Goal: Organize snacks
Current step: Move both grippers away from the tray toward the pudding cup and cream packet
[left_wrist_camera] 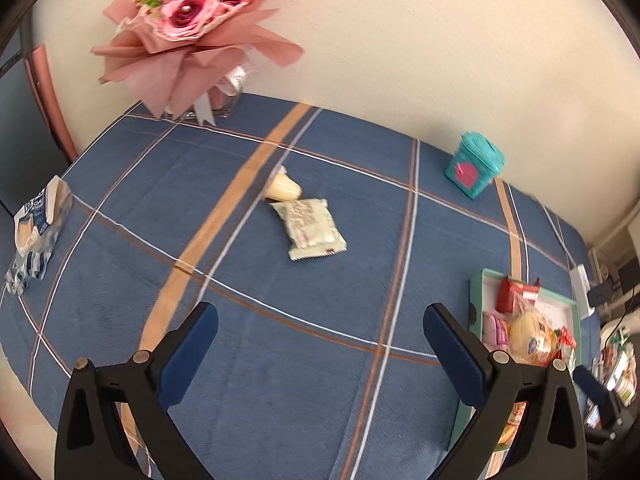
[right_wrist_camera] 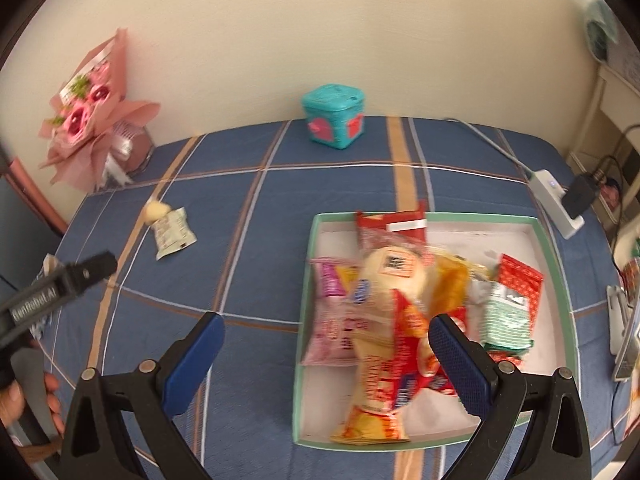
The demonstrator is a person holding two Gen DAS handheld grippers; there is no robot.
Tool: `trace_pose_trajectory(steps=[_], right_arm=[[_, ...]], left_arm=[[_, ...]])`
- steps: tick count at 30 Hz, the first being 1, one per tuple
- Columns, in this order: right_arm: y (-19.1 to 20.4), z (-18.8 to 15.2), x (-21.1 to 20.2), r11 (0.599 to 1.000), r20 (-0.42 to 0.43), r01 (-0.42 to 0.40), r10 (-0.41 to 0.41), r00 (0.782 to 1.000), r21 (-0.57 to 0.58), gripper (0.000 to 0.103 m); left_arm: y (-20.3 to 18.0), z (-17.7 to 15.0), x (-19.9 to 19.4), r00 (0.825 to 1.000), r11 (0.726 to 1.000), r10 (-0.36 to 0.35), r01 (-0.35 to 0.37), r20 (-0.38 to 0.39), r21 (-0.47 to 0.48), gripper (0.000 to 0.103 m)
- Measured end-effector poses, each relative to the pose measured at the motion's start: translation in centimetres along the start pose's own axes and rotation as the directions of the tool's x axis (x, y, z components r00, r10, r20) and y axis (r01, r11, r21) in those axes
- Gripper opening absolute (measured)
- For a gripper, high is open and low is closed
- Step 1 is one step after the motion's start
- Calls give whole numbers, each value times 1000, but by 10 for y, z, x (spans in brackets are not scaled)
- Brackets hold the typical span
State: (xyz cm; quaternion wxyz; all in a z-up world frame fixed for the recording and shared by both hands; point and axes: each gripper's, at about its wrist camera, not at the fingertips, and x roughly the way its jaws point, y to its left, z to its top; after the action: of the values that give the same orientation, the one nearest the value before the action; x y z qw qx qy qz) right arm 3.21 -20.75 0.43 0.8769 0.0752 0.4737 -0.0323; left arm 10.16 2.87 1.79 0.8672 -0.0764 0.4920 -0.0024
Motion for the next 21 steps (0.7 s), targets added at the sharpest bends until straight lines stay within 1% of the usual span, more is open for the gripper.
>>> trace_pose_trajectory(steps=[3, 8, 10, 13, 21], right_arm=[[16, 0, 5, 999, -10, -12, 11, 1000, -41, 103], [35, 4, 15, 997, -24, -23, 22, 999, -74, 103], [43, 7, 20, 996, -33, -33, 30, 999, -80, 103], [52, 13, 28, 996, -38, -31, 28, 999, -87, 103], [76, 33, 48, 993, -48, -29, 23, 999, -116, 103]], left_arm=[[10, 5, 0, 1000, 1000, 9, -9, 3, -8, 102], [25, 14, 4, 1000, 999, 22, -21, 1, -27, 102], [31, 17, 7, 1000, 999, 13, -13, -5, -43, 102], [37, 23, 12, 1000, 998, -18, 18, -10, -60, 102], [49, 37, 37, 999, 994, -32, 28, -39, -107, 102]])
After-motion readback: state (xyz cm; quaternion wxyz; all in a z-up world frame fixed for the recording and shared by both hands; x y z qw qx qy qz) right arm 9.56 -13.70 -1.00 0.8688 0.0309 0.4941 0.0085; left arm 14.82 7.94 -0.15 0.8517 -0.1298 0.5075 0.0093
